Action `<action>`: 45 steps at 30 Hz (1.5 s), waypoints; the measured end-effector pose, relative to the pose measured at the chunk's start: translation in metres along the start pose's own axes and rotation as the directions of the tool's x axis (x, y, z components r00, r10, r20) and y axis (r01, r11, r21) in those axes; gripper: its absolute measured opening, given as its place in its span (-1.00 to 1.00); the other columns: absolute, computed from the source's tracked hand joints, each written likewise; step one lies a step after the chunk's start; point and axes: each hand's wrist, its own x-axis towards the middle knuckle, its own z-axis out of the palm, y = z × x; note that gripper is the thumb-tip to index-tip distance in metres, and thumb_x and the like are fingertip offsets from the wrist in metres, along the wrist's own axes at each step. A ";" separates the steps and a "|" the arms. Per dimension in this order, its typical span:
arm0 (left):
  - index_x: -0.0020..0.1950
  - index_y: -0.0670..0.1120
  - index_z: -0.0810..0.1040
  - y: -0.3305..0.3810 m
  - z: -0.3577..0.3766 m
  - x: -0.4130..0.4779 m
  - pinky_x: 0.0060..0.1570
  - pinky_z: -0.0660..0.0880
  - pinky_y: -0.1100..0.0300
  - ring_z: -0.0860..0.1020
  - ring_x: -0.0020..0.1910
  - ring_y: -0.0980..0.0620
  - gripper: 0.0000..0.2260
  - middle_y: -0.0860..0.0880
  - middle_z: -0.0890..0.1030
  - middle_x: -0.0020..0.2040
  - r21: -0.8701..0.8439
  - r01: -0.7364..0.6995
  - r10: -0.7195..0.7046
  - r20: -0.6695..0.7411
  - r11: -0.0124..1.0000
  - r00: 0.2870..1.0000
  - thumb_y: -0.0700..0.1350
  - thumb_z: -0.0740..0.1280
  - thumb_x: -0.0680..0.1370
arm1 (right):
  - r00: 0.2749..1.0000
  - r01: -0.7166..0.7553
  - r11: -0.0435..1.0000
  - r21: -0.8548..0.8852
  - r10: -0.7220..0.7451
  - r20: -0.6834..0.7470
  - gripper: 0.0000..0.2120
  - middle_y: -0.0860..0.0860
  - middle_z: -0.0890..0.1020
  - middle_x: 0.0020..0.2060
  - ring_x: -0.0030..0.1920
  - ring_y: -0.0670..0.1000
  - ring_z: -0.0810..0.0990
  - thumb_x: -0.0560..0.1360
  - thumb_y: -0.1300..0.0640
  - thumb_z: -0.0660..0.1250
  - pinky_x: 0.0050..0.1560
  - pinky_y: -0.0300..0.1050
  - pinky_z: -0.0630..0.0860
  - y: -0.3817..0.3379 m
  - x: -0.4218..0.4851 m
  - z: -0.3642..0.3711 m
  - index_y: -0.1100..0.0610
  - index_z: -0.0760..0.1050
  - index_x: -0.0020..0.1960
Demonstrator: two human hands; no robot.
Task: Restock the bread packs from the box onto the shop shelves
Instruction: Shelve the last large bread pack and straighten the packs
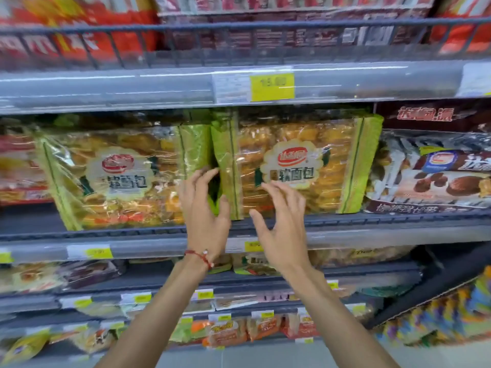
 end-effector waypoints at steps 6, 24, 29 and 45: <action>0.15 -0.18 0.53 -0.073 -0.094 0.053 0.15 0.19 0.31 0.35 0.11 -0.13 -0.73 -0.16 0.50 0.05 0.257 -0.145 0.158 -0.031 0.955 0.987 -0.23 0.37 0.45 | 0.999 0.034 0.999 0.040 -0.035 0.026 -0.64 -0.04 0.48 0.30 0.39 0.00 0.36 0.60 0.10 0.40 0.32 -0.45 0.15 -0.082 0.028 0.070 0.08 0.52 0.39; 0.01 0.09 0.58 -0.171 -0.165 0.157 0.31 0.21 -0.17 0.44 0.15 -0.11 -0.85 -0.01 0.56 0.02 0.527 -0.134 0.142 0.025 0.839 0.989 0.05 0.22 0.60 | 0.989 0.112 0.898 -0.425 -0.143 -0.042 -0.62 0.03 0.52 0.17 0.28 0.05 0.30 0.51 -0.18 0.43 0.20 0.02 0.17 -0.134 0.113 0.110 0.00 0.55 0.22; 0.03 0.03 0.59 -0.181 -0.170 0.164 0.28 0.16 -0.07 0.43 0.19 -0.08 -0.64 -0.01 0.58 0.08 0.470 -0.017 0.038 -0.035 0.882 0.999 0.26 0.16 0.60 | 0.988 0.053 0.879 -0.473 -0.116 -0.105 -0.41 0.13 0.58 0.13 0.24 0.19 0.47 0.44 -0.34 0.42 0.16 0.10 0.42 -0.134 0.114 0.107 0.13 0.55 0.19; 0.58 -0.10 0.07 -0.206 -0.151 0.075 0.45 0.19 0.16 0.22 0.50 -0.01 -0.31 -0.03 0.22 0.54 -0.104 0.328 -0.339 -0.106 0.939 0.935 0.15 0.25 0.57 | 0.960 -0.278 0.955 0.105 0.280 -0.003 0.04 0.02 0.05 0.65 0.62 0.01 0.09 0.54 -0.09 0.47 0.52 -0.07 0.09 -0.120 0.019 0.153 0.05 -0.22 0.68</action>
